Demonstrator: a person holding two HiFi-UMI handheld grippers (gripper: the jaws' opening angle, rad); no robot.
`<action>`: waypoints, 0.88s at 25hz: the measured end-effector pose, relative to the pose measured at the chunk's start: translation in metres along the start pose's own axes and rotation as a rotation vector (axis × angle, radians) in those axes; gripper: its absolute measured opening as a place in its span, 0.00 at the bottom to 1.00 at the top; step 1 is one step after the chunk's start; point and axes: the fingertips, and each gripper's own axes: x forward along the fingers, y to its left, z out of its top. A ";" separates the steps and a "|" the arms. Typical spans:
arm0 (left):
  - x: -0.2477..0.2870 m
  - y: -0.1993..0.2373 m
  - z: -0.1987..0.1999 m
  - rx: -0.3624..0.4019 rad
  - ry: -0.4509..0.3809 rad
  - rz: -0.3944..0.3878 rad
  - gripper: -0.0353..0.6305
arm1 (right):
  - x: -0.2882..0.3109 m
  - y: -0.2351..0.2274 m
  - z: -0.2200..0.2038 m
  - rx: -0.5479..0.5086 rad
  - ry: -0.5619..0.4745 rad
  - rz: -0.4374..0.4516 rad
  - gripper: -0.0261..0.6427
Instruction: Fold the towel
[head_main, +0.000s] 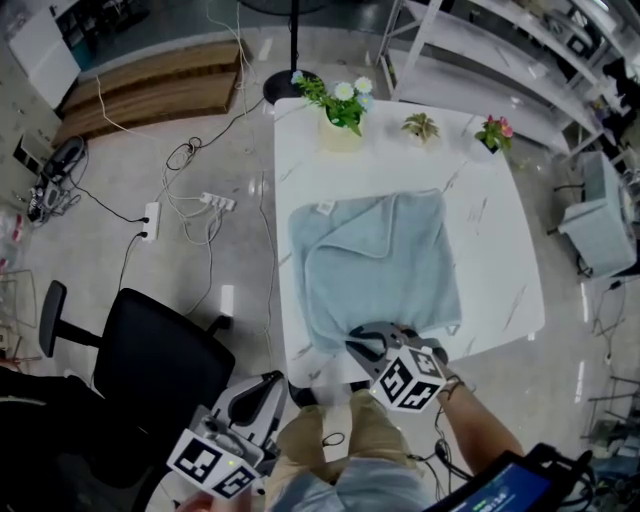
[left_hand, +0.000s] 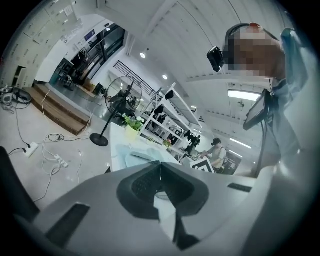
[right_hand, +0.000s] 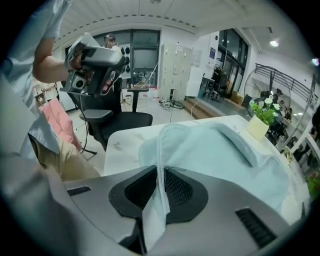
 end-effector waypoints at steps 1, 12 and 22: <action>0.001 -0.001 -0.001 -0.001 0.004 -0.006 0.07 | 0.001 0.001 -0.001 -0.002 0.000 0.007 0.14; 0.030 -0.014 -0.009 -0.023 0.034 -0.029 0.07 | -0.070 0.008 0.051 0.100 -0.169 0.142 0.41; 0.069 0.003 -0.027 -0.205 -0.012 0.274 0.27 | -0.124 -0.163 0.034 -0.384 -0.056 -0.031 0.39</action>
